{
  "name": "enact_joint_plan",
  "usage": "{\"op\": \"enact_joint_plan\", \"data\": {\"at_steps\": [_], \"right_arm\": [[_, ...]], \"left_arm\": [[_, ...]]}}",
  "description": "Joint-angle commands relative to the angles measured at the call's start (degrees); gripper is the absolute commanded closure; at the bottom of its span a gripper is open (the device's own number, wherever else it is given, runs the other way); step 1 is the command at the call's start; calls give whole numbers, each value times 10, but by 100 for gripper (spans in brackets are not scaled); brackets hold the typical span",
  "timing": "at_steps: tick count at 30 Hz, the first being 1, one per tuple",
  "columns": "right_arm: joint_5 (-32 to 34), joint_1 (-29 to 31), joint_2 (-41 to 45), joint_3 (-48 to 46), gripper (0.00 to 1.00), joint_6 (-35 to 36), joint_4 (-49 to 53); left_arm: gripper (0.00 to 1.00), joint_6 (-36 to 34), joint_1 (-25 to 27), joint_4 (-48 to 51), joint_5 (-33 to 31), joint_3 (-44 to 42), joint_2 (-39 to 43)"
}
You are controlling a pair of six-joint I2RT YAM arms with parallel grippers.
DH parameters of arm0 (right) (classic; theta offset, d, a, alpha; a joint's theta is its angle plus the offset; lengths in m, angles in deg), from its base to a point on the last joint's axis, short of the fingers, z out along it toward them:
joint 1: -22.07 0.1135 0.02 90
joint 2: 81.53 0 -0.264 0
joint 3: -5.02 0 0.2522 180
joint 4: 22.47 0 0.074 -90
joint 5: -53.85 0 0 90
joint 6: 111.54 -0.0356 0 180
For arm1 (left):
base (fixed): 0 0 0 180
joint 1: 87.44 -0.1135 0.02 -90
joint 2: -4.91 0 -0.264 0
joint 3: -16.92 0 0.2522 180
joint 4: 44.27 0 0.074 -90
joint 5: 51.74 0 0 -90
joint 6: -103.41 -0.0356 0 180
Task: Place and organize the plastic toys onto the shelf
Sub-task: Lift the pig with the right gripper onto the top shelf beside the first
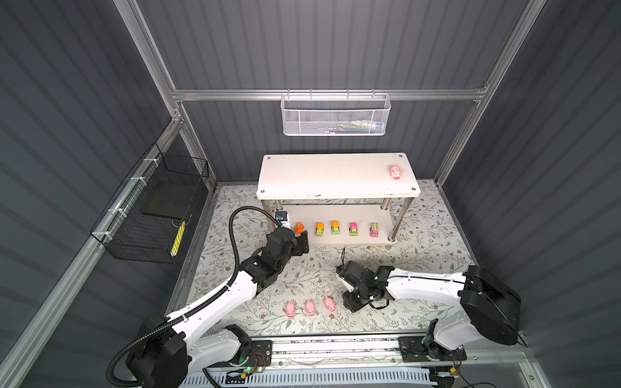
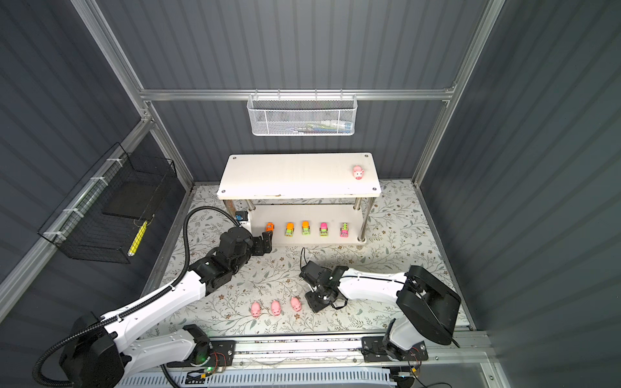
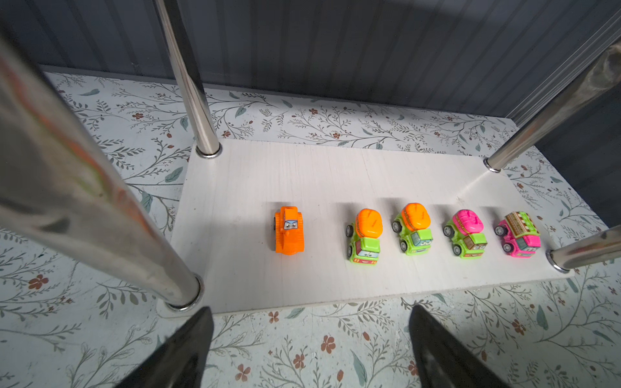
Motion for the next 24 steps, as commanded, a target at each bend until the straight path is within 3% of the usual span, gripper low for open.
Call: {"op": "enact_joint_plan", "data": {"at_steps": [1,10,17,24], "right_arm": [[18,5,2,19,63,-1,30],[69,3,55,89,63,5,143],[156,-34,112,223,63,30,314],[206,-48,145,413,61,72,402]], "left_arm": [[9,8,-5,-2,-3,-6,-5],[9,4,-5,-2,-3,-7,-3],[9,-2,-5,0,-2,-7,-2],[9,0,-5,-5,-2,-14,-1]]}}
